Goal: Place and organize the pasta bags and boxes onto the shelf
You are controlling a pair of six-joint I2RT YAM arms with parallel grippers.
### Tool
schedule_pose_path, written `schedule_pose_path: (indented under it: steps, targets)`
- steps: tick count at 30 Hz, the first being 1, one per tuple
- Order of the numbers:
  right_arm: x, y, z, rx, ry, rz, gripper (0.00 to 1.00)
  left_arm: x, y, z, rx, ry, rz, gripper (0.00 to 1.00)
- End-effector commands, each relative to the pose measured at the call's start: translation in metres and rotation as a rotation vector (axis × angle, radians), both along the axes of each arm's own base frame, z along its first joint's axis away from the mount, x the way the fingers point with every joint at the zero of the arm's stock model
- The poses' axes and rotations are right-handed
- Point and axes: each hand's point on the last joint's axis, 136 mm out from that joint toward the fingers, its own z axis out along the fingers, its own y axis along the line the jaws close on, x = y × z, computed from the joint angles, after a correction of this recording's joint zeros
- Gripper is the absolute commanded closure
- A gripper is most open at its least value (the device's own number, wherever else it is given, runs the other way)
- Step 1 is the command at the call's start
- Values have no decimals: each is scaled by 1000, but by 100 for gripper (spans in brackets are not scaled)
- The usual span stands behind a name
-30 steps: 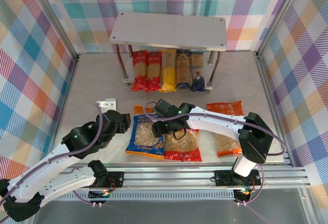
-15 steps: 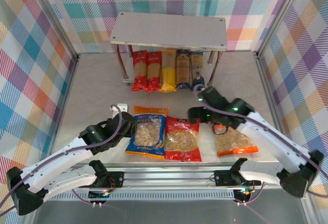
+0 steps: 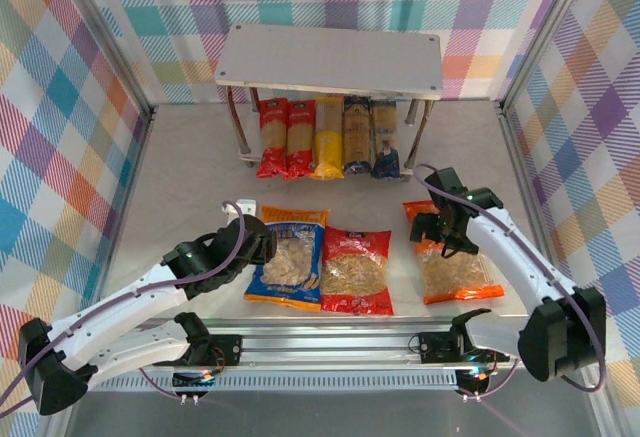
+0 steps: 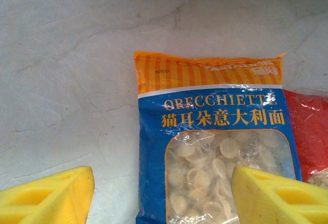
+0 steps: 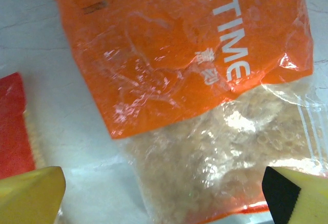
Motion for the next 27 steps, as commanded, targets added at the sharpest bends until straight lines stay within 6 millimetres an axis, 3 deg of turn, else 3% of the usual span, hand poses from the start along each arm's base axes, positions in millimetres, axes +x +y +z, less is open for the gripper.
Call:
schedule_pose_path:
  steps: [1, 7, 18, 24, 27]
  targets:
    - [16, -13, -9, 10, -33, -52, 1, -1, 0, 14, -20, -37, -11, 28]
    - [21, -36, -27, 48, -6, -125, 1, -2, 8, 21, -12, -65, 0, 27]
    - [22, -15, -66, 154, 118, -80, 1, 0, 7, 25, -3, -77, -4, 27]
    - [20, 21, -75, 361, 141, -37, 1, 1, 9, 30, 2, -90, -1, 27]
    - [18, 29, -74, 409, 134, -39, 1, 2, 9, 31, 1, -94, -2, 27]
